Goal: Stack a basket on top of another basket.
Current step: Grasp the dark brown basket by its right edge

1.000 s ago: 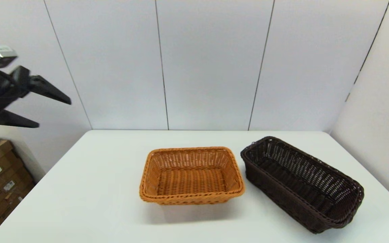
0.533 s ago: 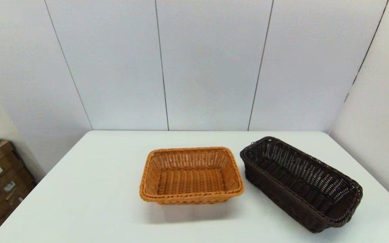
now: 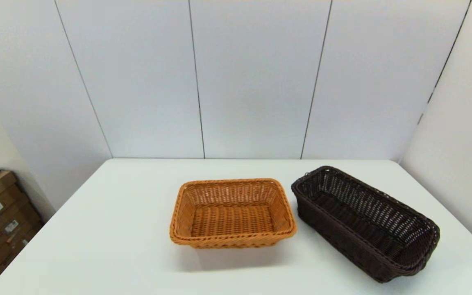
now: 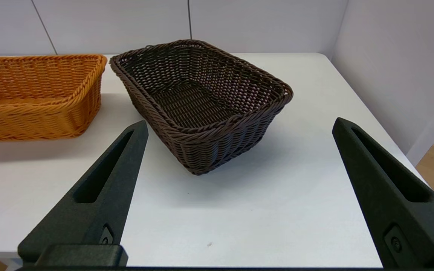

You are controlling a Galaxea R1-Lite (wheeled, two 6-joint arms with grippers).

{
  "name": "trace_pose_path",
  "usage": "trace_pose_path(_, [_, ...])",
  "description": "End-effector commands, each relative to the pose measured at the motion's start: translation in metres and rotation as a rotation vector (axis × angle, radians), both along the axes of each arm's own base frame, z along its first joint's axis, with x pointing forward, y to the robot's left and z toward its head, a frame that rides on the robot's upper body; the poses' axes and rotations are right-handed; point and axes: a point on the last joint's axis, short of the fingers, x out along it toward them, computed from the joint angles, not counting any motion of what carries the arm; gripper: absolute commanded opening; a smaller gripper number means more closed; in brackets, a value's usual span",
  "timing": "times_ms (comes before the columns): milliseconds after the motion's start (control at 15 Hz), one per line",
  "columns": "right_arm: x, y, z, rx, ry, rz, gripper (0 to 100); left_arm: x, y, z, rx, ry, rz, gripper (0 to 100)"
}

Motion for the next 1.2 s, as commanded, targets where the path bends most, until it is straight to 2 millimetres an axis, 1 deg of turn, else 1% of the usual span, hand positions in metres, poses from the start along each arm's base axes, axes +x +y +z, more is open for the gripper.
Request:
trace_pose_path(67, [0.000,0.000,0.000,0.000,0.002,0.002,100,0.056,0.007,-0.042,0.073,-0.254,0.159,100])
trace_pose_path(133, [0.000,0.000,0.000,0.000,0.002,0.000,100,0.073,0.008,-0.049,0.130,-0.324,0.157,100])
trace_pose_path(200, [0.000,0.000,0.000,0.000,0.002,0.000,100,0.087,0.008,-0.061,0.195,-0.352,0.161,100])
trace_pose_path(267, [0.000,0.000,0.000,0.000,0.002,0.000,100,0.098,0.008,-0.073,0.247,-0.354,0.155,100])
trace_pose_path(400, [0.000,0.000,0.000,0.000,0.002,0.000,100,0.113,0.008,-0.097,0.328,-0.348,0.139,100])
trace_pose_path(467, [0.000,0.000,0.000,0.000,0.002,0.000,100,0.117,0.008,-0.104,0.332,-0.344,0.133,100])
trace_pose_path(533, [0.000,0.000,0.000,0.000,0.002,0.000,100,0.121,0.008,-0.116,0.354,-0.313,0.133,100])
trace_pose_path(600, [0.000,0.000,0.000,0.000,0.002,0.002,100,0.121,0.008,-0.116,0.338,-0.320,0.142,100])
trace_pose_path(800, [0.000,0.000,0.000,0.000,0.002,0.002,100,0.122,0.010,-0.115,0.183,-0.298,0.247,100])
trace_pose_path(1200, [0.000,0.000,0.000,0.000,0.002,0.000,100,0.122,0.010,-0.115,0.182,-0.306,0.247,100])
